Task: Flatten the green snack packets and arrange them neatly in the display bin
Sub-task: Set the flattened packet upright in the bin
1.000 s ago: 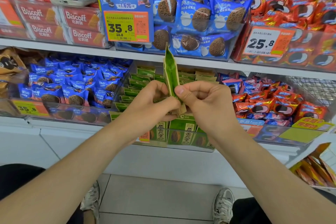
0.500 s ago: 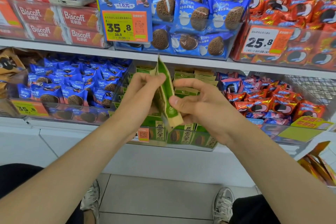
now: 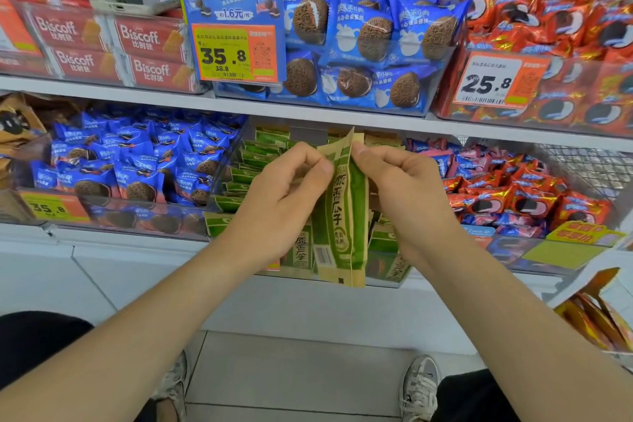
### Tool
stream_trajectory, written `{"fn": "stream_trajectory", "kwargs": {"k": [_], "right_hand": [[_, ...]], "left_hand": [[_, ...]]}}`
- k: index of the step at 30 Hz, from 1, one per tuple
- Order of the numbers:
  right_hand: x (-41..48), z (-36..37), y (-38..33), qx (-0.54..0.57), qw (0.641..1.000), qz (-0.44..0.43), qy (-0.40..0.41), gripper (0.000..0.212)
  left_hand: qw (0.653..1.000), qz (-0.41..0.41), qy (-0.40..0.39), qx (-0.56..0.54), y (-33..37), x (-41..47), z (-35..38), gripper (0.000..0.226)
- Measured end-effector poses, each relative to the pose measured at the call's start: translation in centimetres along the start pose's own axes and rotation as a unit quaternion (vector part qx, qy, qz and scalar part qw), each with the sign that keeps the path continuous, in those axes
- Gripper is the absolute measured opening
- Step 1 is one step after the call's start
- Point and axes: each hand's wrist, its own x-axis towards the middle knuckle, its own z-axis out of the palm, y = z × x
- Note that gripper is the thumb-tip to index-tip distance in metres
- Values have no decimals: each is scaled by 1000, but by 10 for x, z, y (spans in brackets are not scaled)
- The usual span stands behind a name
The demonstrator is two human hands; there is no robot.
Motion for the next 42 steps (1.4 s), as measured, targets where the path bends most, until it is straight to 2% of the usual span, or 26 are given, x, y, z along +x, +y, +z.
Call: {"fn": "stream_trajectory", "kwargs": {"k": [3, 5, 12, 14, 16, 19, 23, 26, 28, 30, 33, 35, 36, 37, 40, 42], "right_hand": [[-3, 0, -1, 18, 999, 22, -45, 26], [-5, 1, 0, 39, 996, 47, -68, 26], [-2, -1, 4, 50, 991, 71, -102, 31], [0, 0, 5, 34, 994, 31, -103, 29], [4, -4, 2, -40, 992, -49, -108, 35], [8, -10, -2, -157, 971, -112, -141, 44], [14, -19, -3, -182, 968, -144, -100, 38], [18, -23, 0, -176, 965, -188, -61, 35], [19, -23, 2, -176, 960, -214, -26, 31], [18, -24, 1, -181, 957, -225, -18, 24], [20, -34, -9, -231, 946, -195, -116, 20], [15, -38, -15, -294, 922, -164, -193, 34], [13, -38, -17, -313, 914, -159, -205, 40], [11, -37, -19, -322, 912, -163, -194, 41], [12, -32, -15, -338, 907, -230, -98, 28], [17, -27, -9, -389, 869, -305, -27, 25]], "left_hand": [[1000, 7, -17, -21, 0, -1, -1, 27], [999, 4, -32, -22, -1, -1, -2, 23], [975, -112, -74, -179, 1, 4, -10, 14], [968, -127, -79, -201, 1, 5, -12, 17], [968, -129, -89, -197, 3, 6, -15, 20], [972, -119, -108, -172, 4, 5, -18, 21], [986, -104, -100, -84, 4, 1, -14, 25], [982, -118, -129, -70, 6, 0, -14, 31], [981, -108, -157, -43, 5, 0, -14, 30], [984, -90, -153, -14, 3, 2, -17, 25], [989, -54, -137, 28, 2, 6, -26, 20], [989, 2, -122, 87, -1, 10, -33, 19], [987, 27, -108, 116, -3, 11, -35, 20], [986, 46, -88, 133, -4, 12, -35, 22], [988, 66, 3, 140, -6, 17, -36, 23], [972, 61, 50, 223, -13, 27, -40, 35]]}}
